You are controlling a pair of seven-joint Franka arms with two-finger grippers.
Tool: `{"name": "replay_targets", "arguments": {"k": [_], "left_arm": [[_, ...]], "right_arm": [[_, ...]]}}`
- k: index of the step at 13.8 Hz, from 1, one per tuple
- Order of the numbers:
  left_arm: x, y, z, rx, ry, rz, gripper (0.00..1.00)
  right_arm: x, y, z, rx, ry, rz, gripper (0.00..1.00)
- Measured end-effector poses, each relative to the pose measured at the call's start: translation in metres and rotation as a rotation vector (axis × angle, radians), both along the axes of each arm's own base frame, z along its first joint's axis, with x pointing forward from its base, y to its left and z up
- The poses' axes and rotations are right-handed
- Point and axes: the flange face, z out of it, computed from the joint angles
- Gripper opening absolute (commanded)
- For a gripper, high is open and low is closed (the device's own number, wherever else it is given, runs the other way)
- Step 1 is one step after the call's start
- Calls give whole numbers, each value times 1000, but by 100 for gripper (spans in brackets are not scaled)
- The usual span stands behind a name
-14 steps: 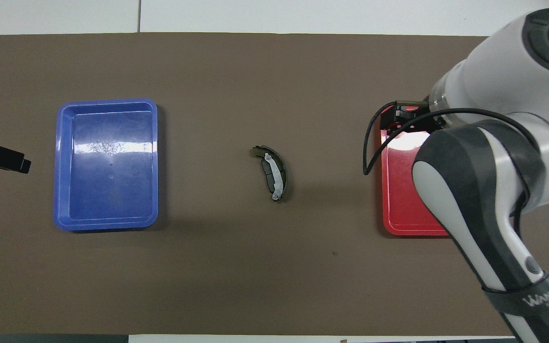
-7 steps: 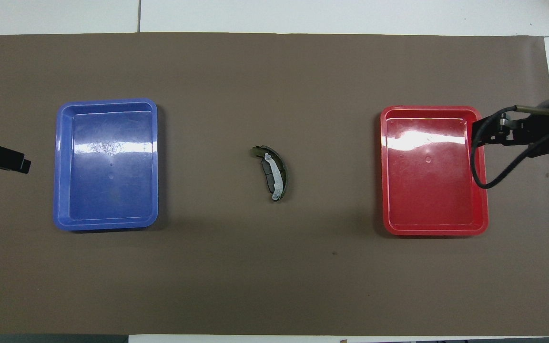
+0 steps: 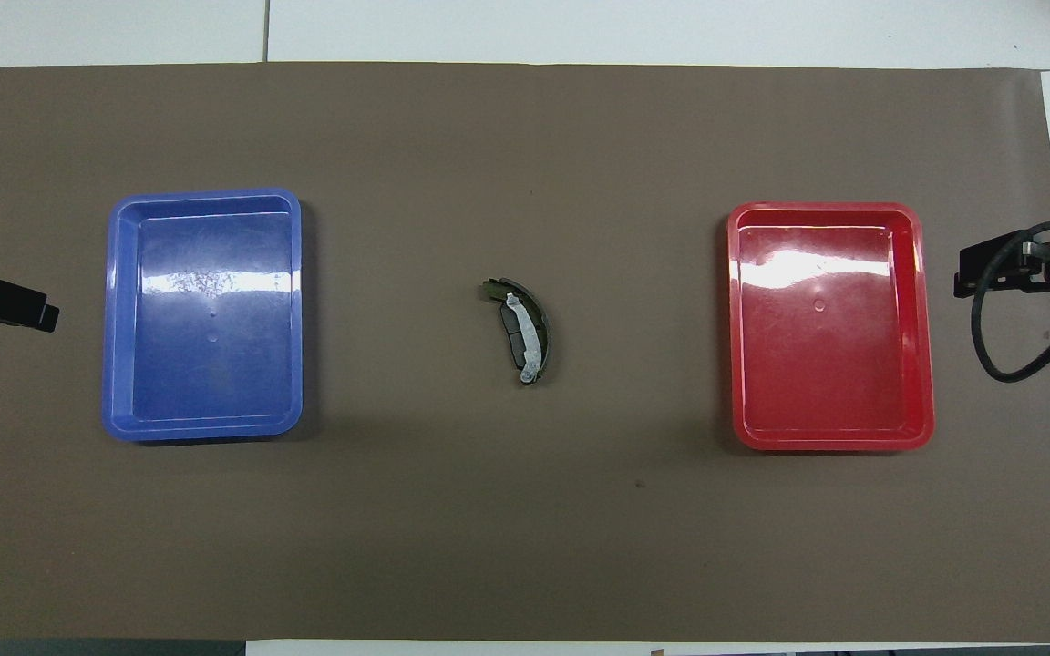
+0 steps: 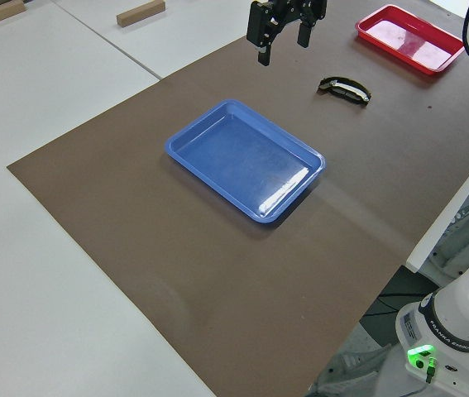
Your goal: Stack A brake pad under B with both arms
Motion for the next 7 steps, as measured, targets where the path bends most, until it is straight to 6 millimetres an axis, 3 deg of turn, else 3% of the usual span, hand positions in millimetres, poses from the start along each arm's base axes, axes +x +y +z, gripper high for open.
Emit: {"name": "replay_targets", "arguments": {"k": [7], "left_arm": [[0, 0, 0, 0, 0, 0, 100]], "right_arm": [[-2, -1, 15, 4, 7, -3, 100]]}}
